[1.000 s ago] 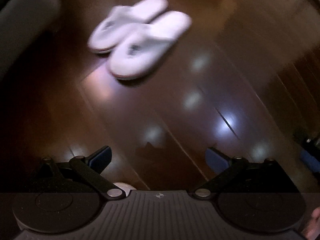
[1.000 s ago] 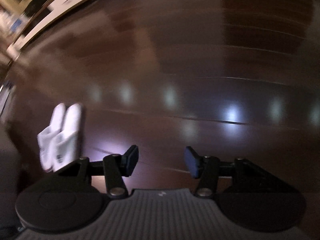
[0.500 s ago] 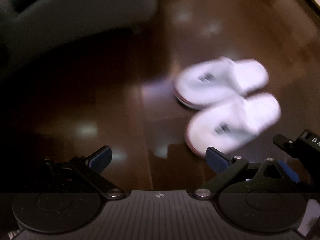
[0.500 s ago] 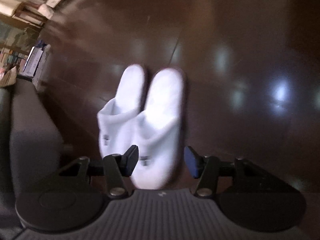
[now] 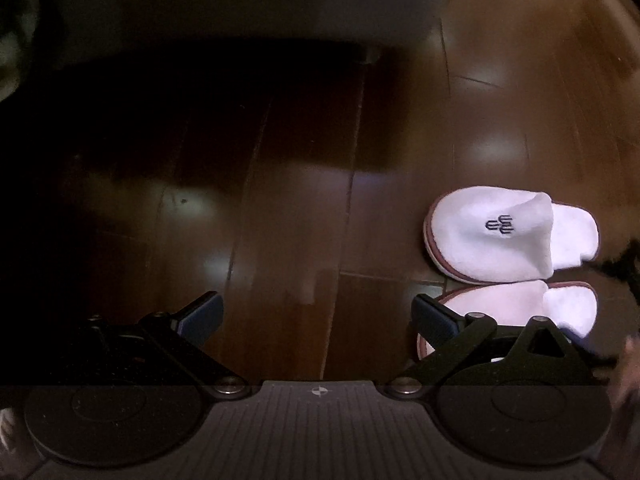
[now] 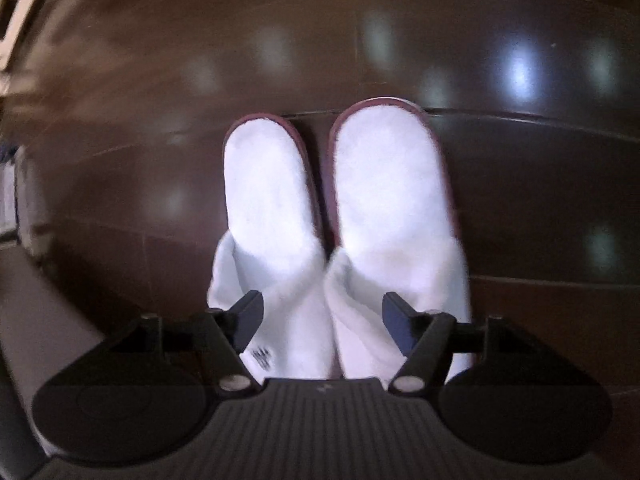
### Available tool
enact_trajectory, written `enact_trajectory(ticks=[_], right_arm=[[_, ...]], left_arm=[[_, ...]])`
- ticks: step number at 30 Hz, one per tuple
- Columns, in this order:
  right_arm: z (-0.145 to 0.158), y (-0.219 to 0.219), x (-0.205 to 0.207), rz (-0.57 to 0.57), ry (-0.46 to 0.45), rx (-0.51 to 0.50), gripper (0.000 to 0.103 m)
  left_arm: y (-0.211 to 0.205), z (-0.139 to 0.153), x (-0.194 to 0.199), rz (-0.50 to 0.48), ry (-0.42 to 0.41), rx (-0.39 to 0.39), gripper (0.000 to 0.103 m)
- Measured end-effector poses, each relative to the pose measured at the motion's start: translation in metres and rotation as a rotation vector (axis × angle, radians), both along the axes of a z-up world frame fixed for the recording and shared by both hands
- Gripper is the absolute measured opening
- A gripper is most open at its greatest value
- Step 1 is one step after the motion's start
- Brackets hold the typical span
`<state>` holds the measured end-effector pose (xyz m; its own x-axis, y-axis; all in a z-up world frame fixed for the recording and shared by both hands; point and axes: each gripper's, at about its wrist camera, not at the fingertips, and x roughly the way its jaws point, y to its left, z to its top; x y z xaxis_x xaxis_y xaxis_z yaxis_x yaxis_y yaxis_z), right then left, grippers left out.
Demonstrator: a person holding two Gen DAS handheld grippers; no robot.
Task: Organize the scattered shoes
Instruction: 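Move the right gripper over the heels of the white slippers, then close the right gripper on the heels of both white slippers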
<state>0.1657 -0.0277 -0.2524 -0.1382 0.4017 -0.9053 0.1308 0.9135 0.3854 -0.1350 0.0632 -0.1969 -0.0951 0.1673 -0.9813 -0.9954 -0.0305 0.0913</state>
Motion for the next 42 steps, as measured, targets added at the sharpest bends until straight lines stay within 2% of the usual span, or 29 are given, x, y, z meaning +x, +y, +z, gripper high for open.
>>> enact_trajectory(ticks=[5, 13, 16, 19, 21, 22, 23, 31, 42], right_arm=[[-0.013, 0.031, 0.007, 0.053, 0.032, -0.106, 0.073], [-0.032, 0.045, -0.005, 0.185, 0.066, -0.176, 0.071], [-0.035, 0.044, -0.01, 0.229, 0.068, -0.171, 0.057], [-0.032, 0.043, -0.013, 0.266, 0.045, -0.167, 0.05], [-0.028, 0.042, -0.014, 0.299, 0.031, -0.15, 0.032], [-0.027, 0.041, -0.014, 0.303, 0.028, -0.138, 0.026], [-0.026, 0.04, -0.014, 0.308, 0.025, -0.126, 0.024], [-0.01, 0.02, -0.021, 0.311, -0.028, -0.063, 0.02], [0.012, -0.036, -0.016, 0.233, -0.071, -0.02, 0.02]], left_arm=[[0.008, -0.005, -0.007, 0.017, -0.009, -0.015, 0.101], [0.016, -0.008, -0.014, 0.046, -0.008, -0.031, 0.101], [0.015, -0.011, -0.017, 0.057, -0.004, -0.042, 0.101], [0.016, -0.012, -0.016, 0.061, 0.0, -0.047, 0.101], [0.016, -0.011, -0.015, 0.06, 0.001, -0.045, 0.101], [0.016, -0.011, -0.014, 0.057, 0.001, -0.042, 0.101], [0.015, -0.009, -0.012, 0.053, 0.002, -0.036, 0.101], [0.002, -0.003, 0.0, 0.022, 0.009, -0.031, 0.101], [-0.01, 0.002, 0.022, -0.043, 0.005, -0.021, 0.101]])
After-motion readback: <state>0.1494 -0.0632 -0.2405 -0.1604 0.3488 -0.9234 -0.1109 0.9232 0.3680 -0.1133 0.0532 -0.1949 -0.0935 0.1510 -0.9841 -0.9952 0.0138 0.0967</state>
